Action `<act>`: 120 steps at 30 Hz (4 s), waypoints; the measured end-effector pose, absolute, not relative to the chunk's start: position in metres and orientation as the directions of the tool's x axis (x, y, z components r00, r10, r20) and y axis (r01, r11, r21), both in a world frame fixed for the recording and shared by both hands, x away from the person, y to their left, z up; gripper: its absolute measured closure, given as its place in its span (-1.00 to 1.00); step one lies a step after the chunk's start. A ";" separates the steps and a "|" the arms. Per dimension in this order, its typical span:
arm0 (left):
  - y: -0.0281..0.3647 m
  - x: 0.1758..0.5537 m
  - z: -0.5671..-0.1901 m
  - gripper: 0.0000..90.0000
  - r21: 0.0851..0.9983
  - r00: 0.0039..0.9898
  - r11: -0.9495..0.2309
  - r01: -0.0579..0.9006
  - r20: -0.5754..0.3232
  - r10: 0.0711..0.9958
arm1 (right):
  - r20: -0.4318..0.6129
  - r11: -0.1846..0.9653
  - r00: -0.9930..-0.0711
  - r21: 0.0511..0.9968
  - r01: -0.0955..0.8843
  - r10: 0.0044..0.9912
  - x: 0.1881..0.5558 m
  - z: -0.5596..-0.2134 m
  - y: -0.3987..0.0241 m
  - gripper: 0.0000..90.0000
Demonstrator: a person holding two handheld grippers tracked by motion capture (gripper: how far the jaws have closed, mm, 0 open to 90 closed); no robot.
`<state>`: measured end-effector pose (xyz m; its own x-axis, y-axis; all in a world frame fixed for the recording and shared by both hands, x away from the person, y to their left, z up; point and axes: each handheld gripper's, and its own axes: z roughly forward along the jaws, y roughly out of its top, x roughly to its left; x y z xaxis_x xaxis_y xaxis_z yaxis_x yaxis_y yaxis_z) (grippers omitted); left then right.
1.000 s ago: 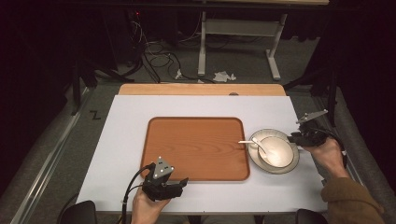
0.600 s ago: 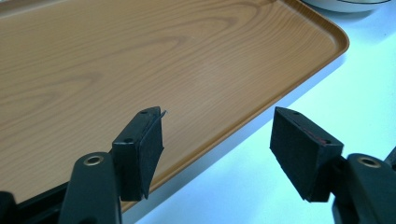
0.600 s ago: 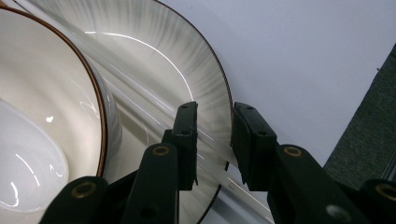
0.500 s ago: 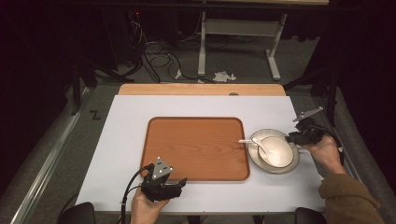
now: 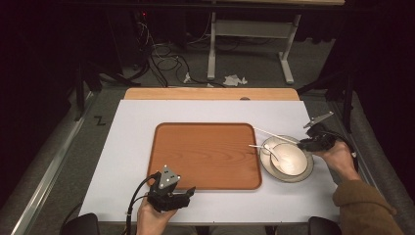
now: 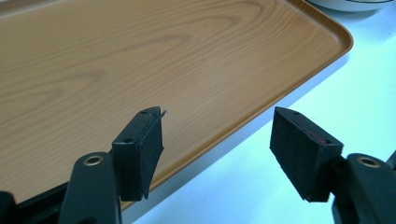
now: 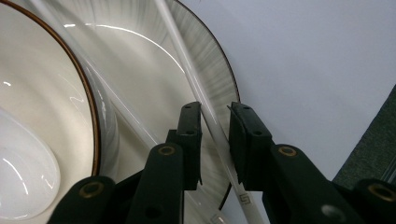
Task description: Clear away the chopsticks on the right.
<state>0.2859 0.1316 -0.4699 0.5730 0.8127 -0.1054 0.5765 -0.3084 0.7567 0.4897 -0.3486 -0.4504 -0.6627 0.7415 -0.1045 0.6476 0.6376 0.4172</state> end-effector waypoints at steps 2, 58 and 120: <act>0.131 0.285 -0.470 -0.23 0.757 0.572 -0.308 0.576 -0.104 0.814 | -0.106 0.642 -0.667 0.417 0.643 0.737 0.489 -0.451 -0.349 0.73; 0.097 0.330 -0.469 -0.20 0.752 0.708 -0.383 0.537 -0.156 0.689 | -0.154 0.522 -0.570 0.636 0.568 0.807 0.342 -0.388 -0.329 0.89; 0.130 0.300 -0.470 -0.20 0.754 0.578 -0.298 0.585 -0.130 0.805 | -0.031 0.622 -0.697 0.481 0.618 0.716 0.406 -0.486 -0.161 0.86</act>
<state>0.2997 0.1304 -0.4702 0.5784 0.8054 -0.1296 0.5847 -0.2985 0.7543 0.4055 -0.1608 -0.4864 -0.6969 0.7164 -0.0314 0.6180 0.6222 0.4806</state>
